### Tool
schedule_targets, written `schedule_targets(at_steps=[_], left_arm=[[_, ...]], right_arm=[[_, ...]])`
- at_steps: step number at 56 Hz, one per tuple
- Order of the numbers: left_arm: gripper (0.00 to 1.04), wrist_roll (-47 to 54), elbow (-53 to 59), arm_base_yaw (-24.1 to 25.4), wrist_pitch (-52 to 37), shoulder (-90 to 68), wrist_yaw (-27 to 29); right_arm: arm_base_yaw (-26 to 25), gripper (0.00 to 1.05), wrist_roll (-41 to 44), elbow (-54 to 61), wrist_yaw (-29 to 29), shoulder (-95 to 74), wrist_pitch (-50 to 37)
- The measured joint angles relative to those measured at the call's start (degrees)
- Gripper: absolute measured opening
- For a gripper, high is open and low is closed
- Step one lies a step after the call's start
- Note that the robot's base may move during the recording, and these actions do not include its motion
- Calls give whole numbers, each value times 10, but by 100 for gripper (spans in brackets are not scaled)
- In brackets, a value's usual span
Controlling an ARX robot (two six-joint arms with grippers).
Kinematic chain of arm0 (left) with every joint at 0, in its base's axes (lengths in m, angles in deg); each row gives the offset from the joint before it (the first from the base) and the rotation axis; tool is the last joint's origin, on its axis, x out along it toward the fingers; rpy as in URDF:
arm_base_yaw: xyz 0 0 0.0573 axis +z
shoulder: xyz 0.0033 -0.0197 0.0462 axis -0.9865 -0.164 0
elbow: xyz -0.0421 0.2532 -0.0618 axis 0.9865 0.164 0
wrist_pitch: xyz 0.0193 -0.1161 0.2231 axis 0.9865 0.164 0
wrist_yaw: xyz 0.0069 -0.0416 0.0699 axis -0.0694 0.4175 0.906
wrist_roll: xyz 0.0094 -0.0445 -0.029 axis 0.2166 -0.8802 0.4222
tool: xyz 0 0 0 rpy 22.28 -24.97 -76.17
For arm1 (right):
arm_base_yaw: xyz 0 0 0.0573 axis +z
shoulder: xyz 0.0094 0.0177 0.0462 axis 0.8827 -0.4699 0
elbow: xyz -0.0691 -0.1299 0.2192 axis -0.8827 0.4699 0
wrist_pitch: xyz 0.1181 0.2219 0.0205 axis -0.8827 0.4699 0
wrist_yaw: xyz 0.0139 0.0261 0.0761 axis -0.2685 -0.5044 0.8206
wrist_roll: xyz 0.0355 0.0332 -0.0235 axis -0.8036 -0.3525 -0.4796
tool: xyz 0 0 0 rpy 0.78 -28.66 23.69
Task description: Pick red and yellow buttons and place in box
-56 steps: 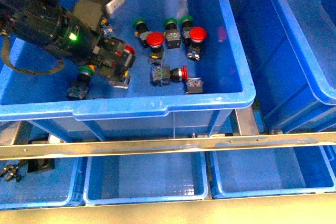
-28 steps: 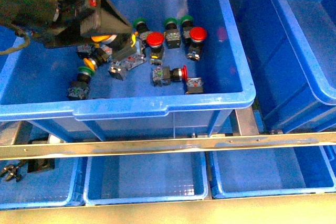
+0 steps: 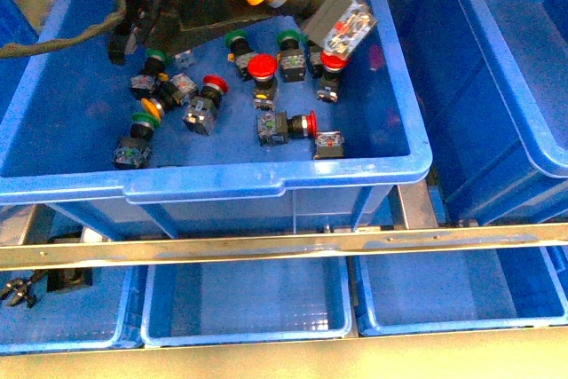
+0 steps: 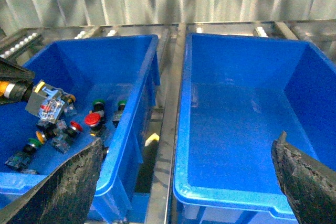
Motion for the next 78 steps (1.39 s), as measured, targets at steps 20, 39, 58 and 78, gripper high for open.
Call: schedule_targets(at_steps=[20,39,58,78], left_arm=[[34,-57,-3,-77,-13,0,40],[34,-57,-6,-90,-9,10,50],[34,-58,-8,-94,-9,13,56],[34,-62,-8,-109,-9,13,67]], right_arm=[[0,98,0,0,0,0,0],[25,98,-29,-19,-81,-28,55],[74,98,-106,-75,-191,-342,-48],[102,98,12,-96,-155,-603,-324]])
